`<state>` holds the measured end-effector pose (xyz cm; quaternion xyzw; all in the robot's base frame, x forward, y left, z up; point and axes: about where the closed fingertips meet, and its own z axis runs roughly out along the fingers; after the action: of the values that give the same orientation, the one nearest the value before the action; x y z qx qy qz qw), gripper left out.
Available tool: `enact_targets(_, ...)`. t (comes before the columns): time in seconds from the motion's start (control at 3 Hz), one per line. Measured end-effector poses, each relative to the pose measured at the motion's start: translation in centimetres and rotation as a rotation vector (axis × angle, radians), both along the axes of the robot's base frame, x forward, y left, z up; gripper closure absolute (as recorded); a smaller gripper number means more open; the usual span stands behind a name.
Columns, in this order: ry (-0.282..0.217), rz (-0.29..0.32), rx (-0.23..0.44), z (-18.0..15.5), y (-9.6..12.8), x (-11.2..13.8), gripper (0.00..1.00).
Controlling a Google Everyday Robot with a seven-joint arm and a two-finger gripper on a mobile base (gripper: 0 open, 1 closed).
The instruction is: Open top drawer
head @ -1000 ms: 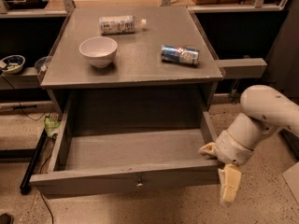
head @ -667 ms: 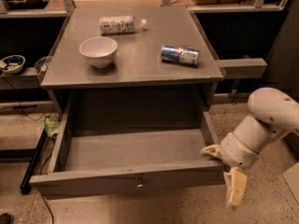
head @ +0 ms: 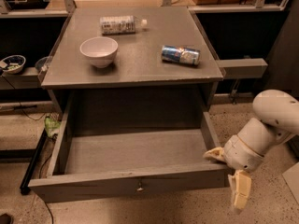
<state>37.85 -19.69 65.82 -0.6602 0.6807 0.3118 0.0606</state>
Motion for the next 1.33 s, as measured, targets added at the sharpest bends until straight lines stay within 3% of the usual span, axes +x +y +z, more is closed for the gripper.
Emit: enact_targets(1.33, 0.019, 0.006, 0.048, 0.4, -0.6, -1.0, 0.00)
